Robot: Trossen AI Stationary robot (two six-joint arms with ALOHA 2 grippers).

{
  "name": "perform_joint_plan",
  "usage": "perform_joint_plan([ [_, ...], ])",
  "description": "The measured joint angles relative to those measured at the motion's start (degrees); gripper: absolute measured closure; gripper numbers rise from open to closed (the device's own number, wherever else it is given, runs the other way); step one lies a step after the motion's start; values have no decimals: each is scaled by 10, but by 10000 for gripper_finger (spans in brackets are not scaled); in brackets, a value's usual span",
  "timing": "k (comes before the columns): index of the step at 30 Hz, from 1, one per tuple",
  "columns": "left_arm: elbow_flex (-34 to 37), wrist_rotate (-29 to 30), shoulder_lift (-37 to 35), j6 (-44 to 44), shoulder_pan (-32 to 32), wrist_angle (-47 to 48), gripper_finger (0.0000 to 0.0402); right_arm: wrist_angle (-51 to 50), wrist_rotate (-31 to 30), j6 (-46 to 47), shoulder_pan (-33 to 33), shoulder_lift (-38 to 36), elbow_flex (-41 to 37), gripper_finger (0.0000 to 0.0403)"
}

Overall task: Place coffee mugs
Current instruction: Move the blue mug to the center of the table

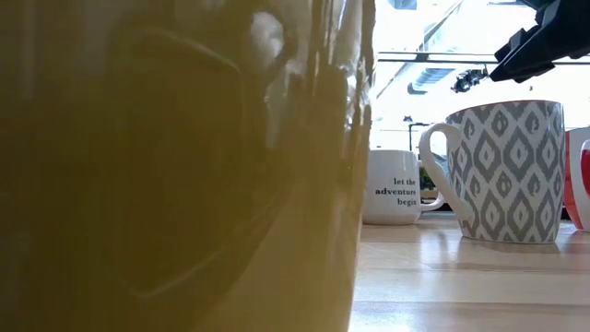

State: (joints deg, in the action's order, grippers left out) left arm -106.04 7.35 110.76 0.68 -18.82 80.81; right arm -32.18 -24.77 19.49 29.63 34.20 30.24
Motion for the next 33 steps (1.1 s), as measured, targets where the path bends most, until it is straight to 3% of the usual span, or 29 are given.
perform_joint_plan([
  [14,69,-22,1,16,20,-83,398,-5,2,-1,0,0,0,299],
  [33,70,-22,74,-2,35,-89,398,-10,13,0,0,0,0,299],
])
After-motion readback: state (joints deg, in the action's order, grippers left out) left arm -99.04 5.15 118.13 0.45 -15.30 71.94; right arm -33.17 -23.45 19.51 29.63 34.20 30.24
